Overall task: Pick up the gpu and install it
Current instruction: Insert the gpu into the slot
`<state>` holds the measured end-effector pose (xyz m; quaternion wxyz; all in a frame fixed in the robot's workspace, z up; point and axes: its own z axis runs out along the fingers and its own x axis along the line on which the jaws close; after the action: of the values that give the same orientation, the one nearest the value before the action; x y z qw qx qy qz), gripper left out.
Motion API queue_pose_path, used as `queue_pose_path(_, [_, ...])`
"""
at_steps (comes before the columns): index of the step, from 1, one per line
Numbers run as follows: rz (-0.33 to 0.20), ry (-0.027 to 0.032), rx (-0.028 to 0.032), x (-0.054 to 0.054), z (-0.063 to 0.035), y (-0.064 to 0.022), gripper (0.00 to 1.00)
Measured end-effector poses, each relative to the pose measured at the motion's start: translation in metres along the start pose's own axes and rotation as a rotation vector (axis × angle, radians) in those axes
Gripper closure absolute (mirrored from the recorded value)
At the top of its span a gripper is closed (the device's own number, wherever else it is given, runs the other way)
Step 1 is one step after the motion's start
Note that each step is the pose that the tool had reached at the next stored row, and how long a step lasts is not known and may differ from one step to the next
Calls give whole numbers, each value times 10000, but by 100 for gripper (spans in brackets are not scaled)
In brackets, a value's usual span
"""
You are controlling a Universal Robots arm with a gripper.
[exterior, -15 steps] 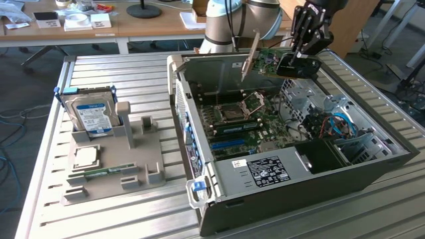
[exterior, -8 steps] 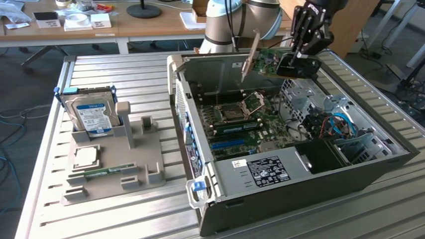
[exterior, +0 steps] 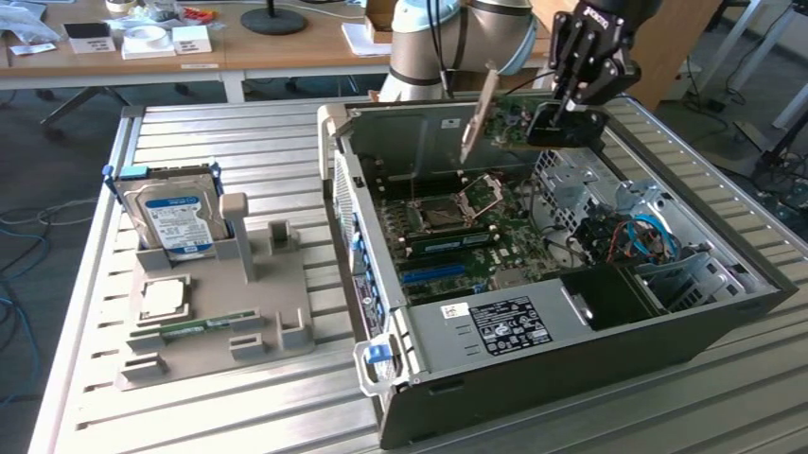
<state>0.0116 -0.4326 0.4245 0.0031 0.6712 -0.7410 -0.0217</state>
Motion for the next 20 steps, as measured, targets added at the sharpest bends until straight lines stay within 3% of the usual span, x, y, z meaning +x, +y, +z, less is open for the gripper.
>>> queue_pose_path(9, [-457,16,-11,-2,2,0,74])
queue_pose_path(10, [-547,13,33,-2,10,5,74])
queue_pose_path(11, [-664,-10,221,2,25,26,74])
queue_pose_path(13, [-762,-36,365,6,41,69,74])
queue_pose_path(20, [-770,-40,374,9,43,71,74])
